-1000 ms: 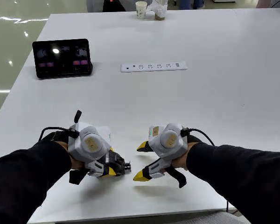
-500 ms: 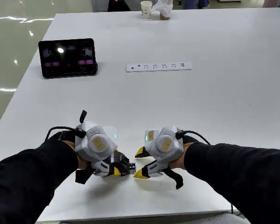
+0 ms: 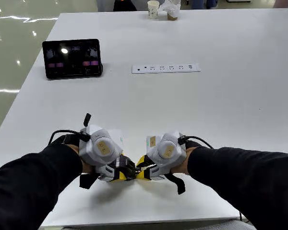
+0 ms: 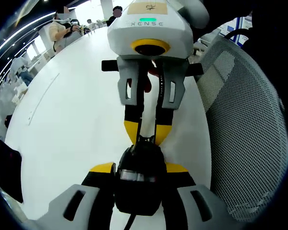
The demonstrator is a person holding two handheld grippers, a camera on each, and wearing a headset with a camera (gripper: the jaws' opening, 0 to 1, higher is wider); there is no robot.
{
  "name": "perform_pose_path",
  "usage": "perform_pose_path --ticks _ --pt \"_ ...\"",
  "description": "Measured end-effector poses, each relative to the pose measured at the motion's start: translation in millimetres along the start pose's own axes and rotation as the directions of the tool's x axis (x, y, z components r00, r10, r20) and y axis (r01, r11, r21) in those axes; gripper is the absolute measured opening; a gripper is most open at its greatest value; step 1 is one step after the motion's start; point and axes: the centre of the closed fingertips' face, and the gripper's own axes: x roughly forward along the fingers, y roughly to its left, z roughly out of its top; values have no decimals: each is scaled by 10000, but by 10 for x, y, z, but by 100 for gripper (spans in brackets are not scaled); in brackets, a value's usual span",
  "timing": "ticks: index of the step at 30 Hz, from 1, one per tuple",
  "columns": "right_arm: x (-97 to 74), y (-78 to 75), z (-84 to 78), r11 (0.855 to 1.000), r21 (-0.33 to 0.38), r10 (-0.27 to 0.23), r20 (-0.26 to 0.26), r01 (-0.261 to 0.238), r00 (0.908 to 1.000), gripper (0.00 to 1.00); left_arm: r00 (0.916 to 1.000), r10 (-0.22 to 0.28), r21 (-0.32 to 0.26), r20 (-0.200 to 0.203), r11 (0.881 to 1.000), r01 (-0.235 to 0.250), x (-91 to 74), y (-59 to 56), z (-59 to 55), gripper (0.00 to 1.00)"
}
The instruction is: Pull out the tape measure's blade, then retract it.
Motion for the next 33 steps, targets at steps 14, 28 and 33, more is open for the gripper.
perform_pose_path --ticks 14,28,33 --pt "9 13 -8 9986 526 60 -129 -53 9999 13 9999 -38 46 168 10000 37 -3 -10 6 32" --pt "-22 8 -31 9989 444 138 -163 -131 9998 11 9996 -72 -139 279 9999 76 -7 0 3 32" --pt "-46 7 -60 9986 478 215 -199 -205 9996 11 9995 -55 -170 316 9998 60 -9 1 2 32"
